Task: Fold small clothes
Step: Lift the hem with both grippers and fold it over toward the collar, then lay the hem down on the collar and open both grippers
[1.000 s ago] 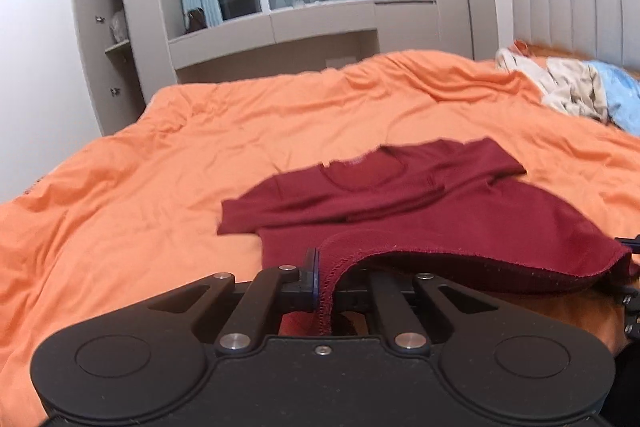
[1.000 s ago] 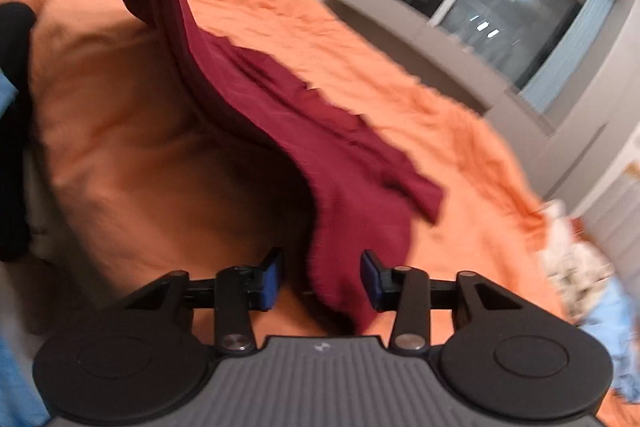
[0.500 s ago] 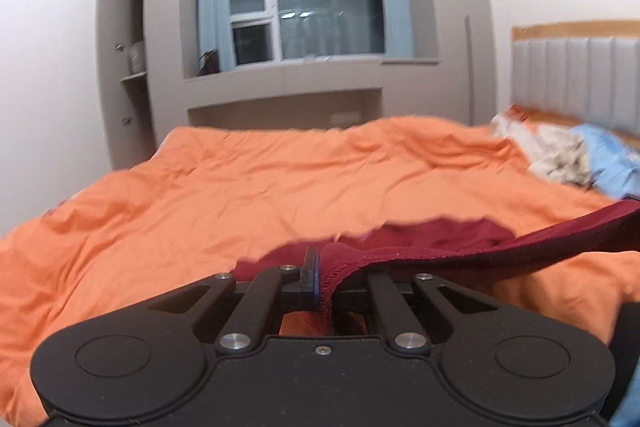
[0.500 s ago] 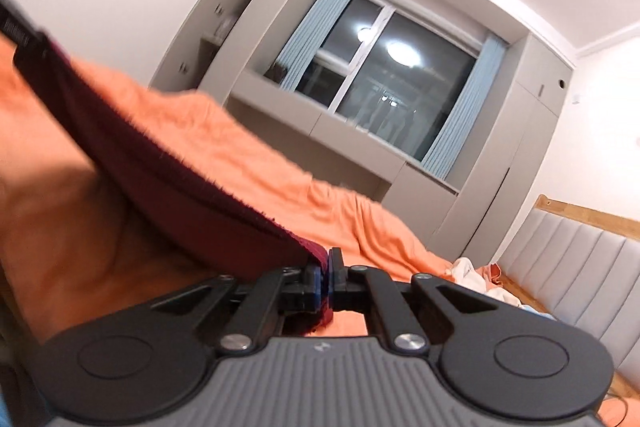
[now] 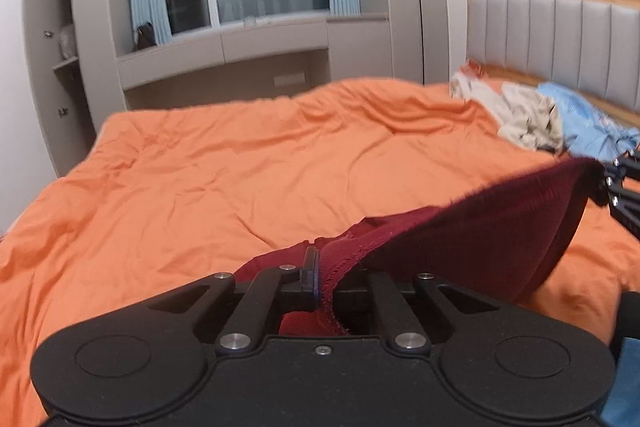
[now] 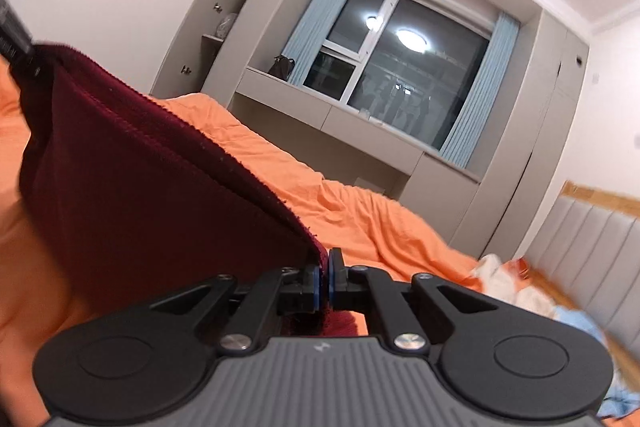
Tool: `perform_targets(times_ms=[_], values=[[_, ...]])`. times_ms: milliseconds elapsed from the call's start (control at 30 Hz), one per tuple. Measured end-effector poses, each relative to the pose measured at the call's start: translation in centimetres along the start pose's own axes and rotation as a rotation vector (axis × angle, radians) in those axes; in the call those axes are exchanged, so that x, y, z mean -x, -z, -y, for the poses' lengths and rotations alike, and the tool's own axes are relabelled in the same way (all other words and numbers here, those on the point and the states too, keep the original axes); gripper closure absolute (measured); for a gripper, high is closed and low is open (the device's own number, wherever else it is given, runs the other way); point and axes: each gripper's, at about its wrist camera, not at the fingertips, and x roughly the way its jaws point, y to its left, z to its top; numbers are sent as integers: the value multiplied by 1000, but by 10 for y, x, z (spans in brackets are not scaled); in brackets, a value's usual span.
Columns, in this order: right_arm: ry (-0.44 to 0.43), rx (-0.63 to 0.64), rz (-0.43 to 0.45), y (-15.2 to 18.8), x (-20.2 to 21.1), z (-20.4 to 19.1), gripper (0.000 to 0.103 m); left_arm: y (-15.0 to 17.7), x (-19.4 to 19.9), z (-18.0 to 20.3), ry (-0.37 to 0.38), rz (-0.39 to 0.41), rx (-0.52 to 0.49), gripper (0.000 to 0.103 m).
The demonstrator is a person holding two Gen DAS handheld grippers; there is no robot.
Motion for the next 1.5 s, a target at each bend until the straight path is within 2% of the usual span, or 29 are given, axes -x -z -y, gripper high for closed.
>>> perform_targets(times_ms=[167,267,367,433,533,633,867,900,1000,1033,1067,1100,1167,1233,1300,1400,1500], values=[[-71,-69,-43,-2,-81,20,99,-26,-84,-30,-8,-101,-26,98],[-119,-122,-108,2,-138,32,99,-34,-139,-53,-18,-160,6,98],[-158,-169,-195,19,-191,36,99,-28,-194,-70,-18,-222,51,98],[-186,-204,-250,31,-221,36,99,-21,-227,-74,-27,-266,47,98],[-203,-203,-296,46,-246,32,99,-11,-255,-76,-25,-298,34,98],[-218,-227,-326,58,-266,34,99,-4,-277,-85,-10,-326,74,98],[-222,-215,-357,64,-301,26,97,2,-311,-98,-4,-377,142,95],[-220,-211,-360,61,-309,25,95,4,-316,-99,-8,-392,150,93],[-233,-212,-365,61,-316,26,68,9,-324,-101,-22,-431,164,81],[-241,-221,-361,62,-315,27,55,10,-323,-101,-23,-433,165,72],[-248,-229,-357,61,-315,30,43,10,-322,-101,-17,-432,161,58],[-251,-234,-356,61,-314,33,37,10,-320,-101,-12,-428,159,50],[-239,-239,-351,60,-309,38,13,8,-315,-101,-2,-418,154,17],[-225,-250,-345,58,-305,46,7,7,-310,-102,18,-409,150,7],[-224,-277,-342,56,-296,53,1,6,-303,-101,43,-401,133,6],[-230,-317,-341,57,-283,63,0,8,-293,-103,35,-385,108,3],[-223,-322,-356,63,-272,69,0,12,-284,-115,13,-384,144,3]])
